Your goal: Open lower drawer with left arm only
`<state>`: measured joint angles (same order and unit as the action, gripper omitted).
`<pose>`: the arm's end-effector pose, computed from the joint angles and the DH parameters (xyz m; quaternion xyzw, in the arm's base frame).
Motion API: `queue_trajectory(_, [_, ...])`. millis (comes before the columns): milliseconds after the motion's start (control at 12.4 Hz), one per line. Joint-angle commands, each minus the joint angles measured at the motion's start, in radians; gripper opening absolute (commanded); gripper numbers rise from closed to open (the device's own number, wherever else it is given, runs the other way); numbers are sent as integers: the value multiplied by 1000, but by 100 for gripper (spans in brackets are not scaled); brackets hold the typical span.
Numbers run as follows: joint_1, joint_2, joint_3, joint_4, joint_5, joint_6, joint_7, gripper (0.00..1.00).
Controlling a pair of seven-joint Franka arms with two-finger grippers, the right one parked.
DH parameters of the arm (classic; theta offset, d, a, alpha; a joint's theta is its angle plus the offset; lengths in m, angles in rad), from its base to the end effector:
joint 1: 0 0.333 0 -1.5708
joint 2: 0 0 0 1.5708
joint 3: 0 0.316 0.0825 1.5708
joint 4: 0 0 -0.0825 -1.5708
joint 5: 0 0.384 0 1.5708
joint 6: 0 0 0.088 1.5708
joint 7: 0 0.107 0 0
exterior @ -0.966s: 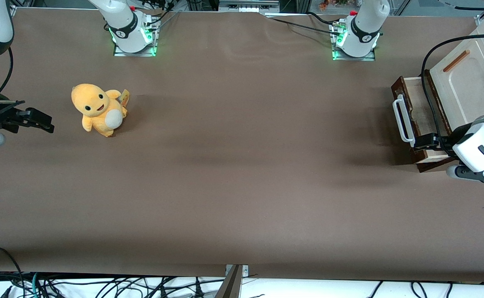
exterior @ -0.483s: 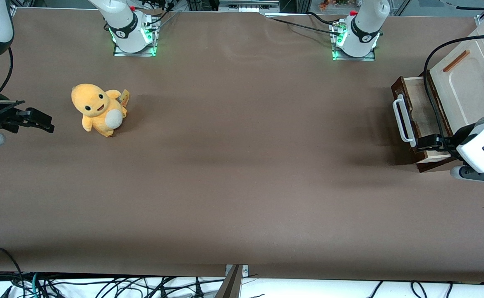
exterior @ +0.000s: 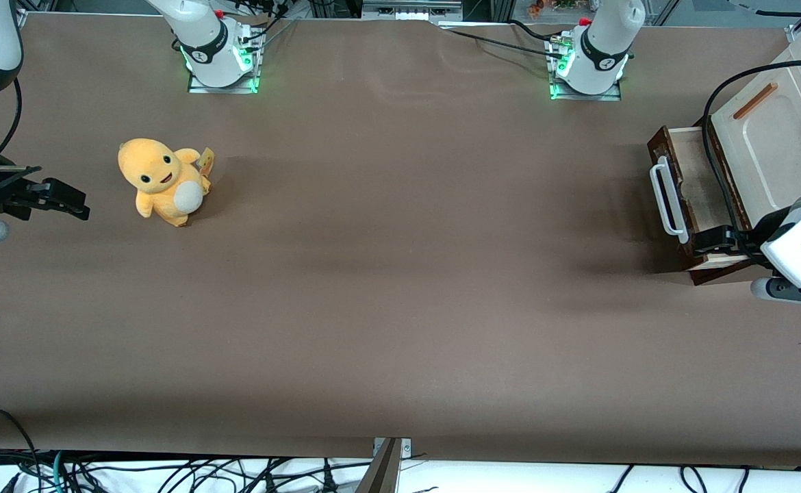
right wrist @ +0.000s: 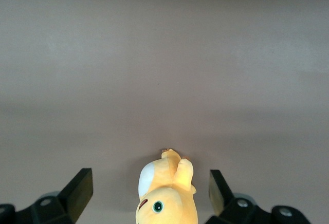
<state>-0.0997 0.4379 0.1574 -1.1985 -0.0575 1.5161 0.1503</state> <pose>0.6711 0.0095 0.5271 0.9970 -0.0515 -0.0578 0.0011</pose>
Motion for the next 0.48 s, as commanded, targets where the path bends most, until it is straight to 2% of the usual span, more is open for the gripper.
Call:
queue_trajectory(0, [8, -11, -1, 1, -30, 1, 26, 100])
queue_trajectory(402, [8, -13, 1, 1, -22, -11, 26, 100])
